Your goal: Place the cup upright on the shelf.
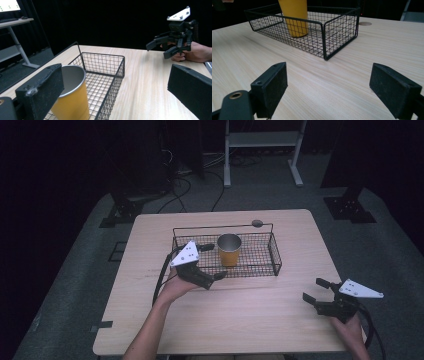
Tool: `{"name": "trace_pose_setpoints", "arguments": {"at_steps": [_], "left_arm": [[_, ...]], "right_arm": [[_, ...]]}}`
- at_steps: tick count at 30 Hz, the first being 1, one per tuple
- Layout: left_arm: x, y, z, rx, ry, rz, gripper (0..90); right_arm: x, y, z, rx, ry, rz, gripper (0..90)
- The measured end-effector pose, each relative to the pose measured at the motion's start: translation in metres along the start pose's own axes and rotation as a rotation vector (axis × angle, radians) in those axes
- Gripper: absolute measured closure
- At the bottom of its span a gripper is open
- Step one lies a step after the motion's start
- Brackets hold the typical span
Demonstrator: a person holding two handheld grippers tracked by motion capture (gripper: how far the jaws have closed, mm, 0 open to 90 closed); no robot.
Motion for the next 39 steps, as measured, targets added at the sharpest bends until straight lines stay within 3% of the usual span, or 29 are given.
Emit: {"name": "trace_pose_setpoints", "arguments": {"at_steps": [14, 31, 39], "left_arm": [[-0.011, -0.012, 0.014, -0.004, -0.018, -0.001, 0.0], [-0.029, -0.024, 0.023, -0.017, -0.011, 0.000, 0.0], [-0.034, -0.031, 0.033, -0.021, -0.030, -0.010, 0.0]], "right_arm": [[0.000, 0.000, 0.000, 0.002, 0.001, 0.001, 13.8], [0.000, 0.000, 0.000, 0.004, 0.000, 0.002, 13.8], [0.000, 0.000, 0.000, 0.004, 0.001, 0.003, 13.8]]}}
Point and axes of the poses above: each handheld gripper's, and its own axes: y roughly forward along the jaws, z roughly out of its underside, x roughly to its left, the point moved 5 cm from there along y, roughly forward along the jaws, and after that the axes turned 8 degrees about x, right-handed, at the moved point
